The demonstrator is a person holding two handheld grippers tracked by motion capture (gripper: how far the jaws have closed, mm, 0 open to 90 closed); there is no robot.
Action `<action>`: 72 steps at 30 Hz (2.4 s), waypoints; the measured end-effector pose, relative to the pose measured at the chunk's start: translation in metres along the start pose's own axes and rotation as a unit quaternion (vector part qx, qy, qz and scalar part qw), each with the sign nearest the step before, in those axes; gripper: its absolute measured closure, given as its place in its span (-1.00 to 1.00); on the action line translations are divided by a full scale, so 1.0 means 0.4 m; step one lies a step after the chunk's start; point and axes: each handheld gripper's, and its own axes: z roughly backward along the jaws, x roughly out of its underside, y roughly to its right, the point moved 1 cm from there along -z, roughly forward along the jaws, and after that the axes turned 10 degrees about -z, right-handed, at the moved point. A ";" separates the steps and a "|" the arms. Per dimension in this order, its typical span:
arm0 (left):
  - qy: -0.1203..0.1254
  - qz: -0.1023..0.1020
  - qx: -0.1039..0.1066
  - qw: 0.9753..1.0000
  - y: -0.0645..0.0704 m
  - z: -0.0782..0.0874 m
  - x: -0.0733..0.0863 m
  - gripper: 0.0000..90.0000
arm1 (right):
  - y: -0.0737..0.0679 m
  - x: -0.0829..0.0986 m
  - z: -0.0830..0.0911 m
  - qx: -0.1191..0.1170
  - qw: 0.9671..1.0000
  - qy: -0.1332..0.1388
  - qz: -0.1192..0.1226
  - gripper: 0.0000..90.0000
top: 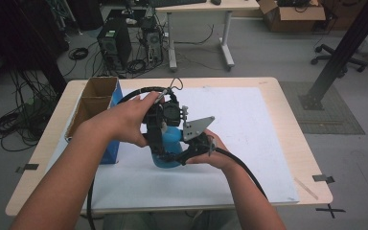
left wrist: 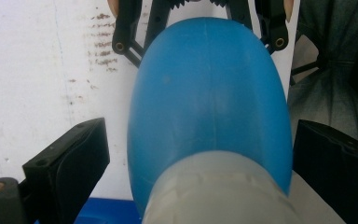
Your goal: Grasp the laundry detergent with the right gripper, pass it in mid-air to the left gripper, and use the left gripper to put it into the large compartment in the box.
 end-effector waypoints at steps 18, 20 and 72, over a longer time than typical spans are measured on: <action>-0.017 -0.010 -0.010 1.000 0.004 -0.002 -0.014 -0.63 | -0.001 -0.004 0.001 0.004 1.000 0.000 0.000 -0.01; -0.018 -0.010 -0.011 1.000 0.005 -0.002 -0.015 -0.60 | -0.001 -0.004 0.002 0.005 1.000 0.001 0.000 -0.01; -0.045 -0.008 -0.019 0.999 0.002 -0.001 -0.018 -0.15 | 0.000 -0.001 -0.011 0.012 1.000 0.003 0.000 -0.03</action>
